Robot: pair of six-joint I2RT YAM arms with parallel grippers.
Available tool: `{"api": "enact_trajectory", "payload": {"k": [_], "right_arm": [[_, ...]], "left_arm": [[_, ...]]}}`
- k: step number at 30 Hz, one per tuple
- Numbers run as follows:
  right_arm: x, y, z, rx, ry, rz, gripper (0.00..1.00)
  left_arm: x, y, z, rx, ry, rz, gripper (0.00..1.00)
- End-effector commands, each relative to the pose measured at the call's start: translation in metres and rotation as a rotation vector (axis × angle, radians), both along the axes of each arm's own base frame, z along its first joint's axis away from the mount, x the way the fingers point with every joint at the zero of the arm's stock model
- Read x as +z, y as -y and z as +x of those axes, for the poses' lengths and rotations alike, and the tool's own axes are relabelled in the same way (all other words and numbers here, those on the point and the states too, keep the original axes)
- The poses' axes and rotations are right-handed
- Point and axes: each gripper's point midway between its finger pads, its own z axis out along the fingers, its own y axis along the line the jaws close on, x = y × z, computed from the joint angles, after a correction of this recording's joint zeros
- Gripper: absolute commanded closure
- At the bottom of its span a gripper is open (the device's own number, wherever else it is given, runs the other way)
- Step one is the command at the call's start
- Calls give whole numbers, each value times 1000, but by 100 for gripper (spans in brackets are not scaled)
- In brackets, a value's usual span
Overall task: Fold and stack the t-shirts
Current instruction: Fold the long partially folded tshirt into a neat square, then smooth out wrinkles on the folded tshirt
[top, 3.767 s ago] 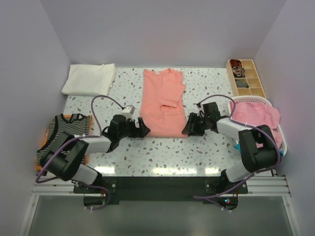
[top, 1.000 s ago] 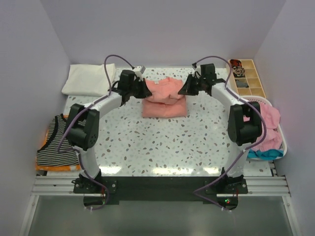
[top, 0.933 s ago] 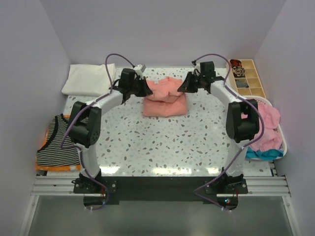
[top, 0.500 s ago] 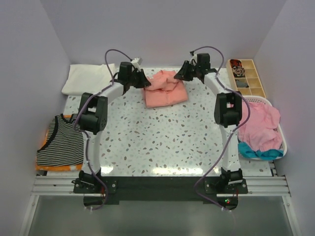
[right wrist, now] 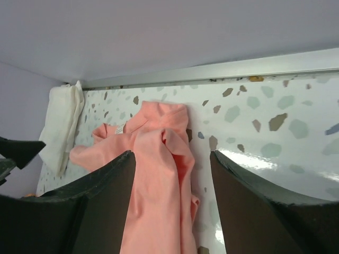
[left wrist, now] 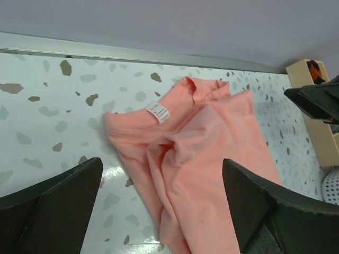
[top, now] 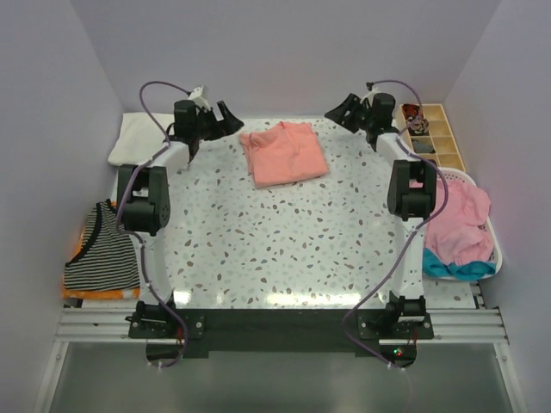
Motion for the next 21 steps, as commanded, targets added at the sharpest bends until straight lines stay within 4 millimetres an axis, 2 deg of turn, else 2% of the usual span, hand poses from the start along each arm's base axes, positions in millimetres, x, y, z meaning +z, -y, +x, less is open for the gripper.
{"api": "enact_trajectory", "payload": {"k": [1, 2, 3, 5, 7, 10, 17, 21], "right_arm": [[63, 13, -10, 16, 111, -27, 37], [48, 10, -18, 35, 79, -30, 37], [43, 8, -22, 49, 69, -29, 36], [26, 7, -31, 68, 10, -24, 36], [18, -1, -39, 116, -13, -7, 36], [-1, -3, -51, 131, -65, -9, 35], [-58, -5, -82, 160, -244, -70, 34], [-83, -15, -98, 209, -302, -110, 34]], "left_arm": [[37, 36, -28, -148, 76, -15, 0], [32, 45, -33, -175, 61, -18, 0], [20, 50, -37, -191, 35, -18, 0], [9, 64, -45, -231, 14, -28, 0], [-7, 69, -50, -230, -7, -31, 0], [-23, 66, -52, -204, -22, -32, 0], [-37, 52, -45, -117, -3, 34, 0], [-50, 46, -42, -90, -9, 73, 0]]}}
